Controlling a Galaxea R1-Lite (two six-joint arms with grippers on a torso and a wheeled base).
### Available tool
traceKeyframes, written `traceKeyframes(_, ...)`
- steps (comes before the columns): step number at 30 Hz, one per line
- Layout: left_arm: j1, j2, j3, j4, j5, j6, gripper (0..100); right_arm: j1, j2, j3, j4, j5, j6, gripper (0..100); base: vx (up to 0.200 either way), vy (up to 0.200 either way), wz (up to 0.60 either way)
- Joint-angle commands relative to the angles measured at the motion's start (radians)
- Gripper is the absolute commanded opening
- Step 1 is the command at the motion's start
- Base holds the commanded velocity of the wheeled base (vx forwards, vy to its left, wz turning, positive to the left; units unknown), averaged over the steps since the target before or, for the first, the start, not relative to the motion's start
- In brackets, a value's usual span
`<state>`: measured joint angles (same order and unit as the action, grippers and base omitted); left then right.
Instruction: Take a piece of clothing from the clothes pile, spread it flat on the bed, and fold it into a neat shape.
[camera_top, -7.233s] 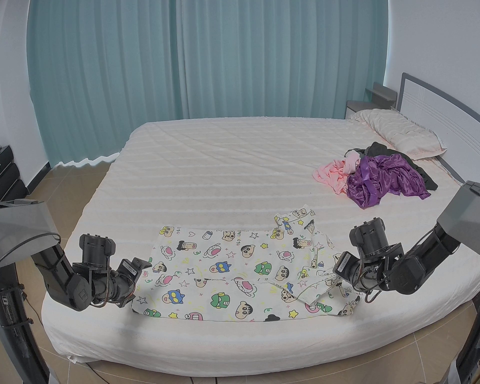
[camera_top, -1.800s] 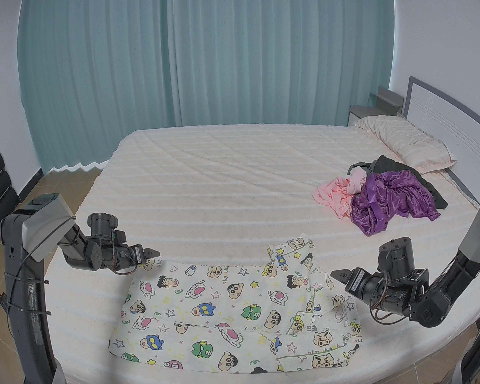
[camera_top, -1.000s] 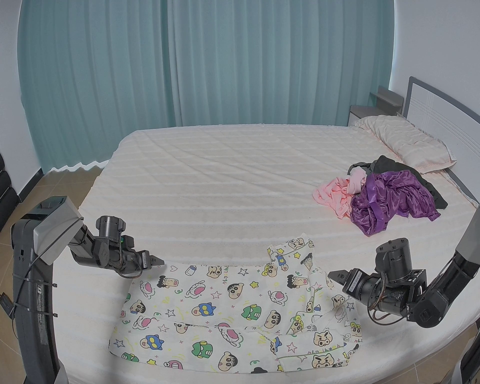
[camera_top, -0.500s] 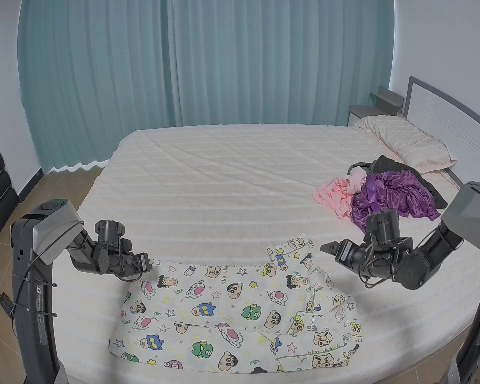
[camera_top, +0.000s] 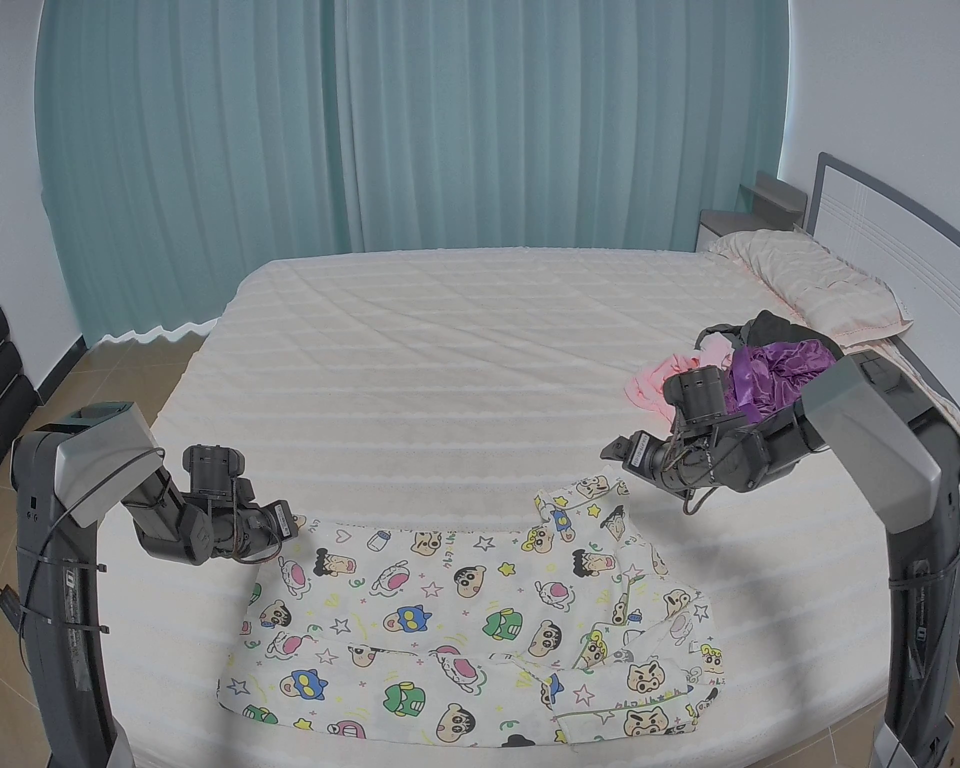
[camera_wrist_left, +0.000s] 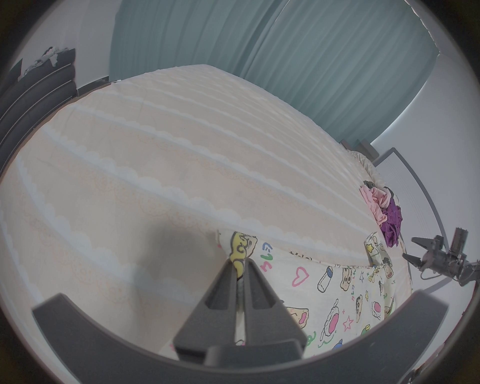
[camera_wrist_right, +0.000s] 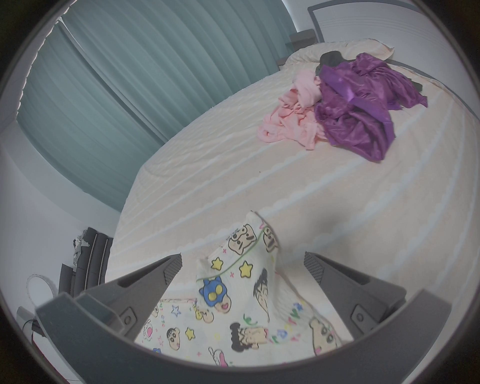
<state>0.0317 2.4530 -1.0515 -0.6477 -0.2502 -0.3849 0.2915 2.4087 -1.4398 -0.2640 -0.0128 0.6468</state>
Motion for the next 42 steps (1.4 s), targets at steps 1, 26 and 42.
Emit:
traceKeyframes(1,-0.018,-0.038,0.051,-0.032,0.031,-0.032,0,0.014,0.253,-0.301,0.210,0.004,-0.009,100,0.000,0.000,0.00)
traceKeyframes(26,-0.016,-0.074,0.044,-0.032,0.032,-0.086,0,-0.002,0.322,-0.493,0.275,-0.018,0.155,0,0.000,0.000,0.00)
traceKeyframes(42,0.005,-0.114,0.031,-0.033,0.048,-0.089,0,-0.055,0.204,-0.298,0.080,0.108,0.180,0,0.000,0.000,0.00)
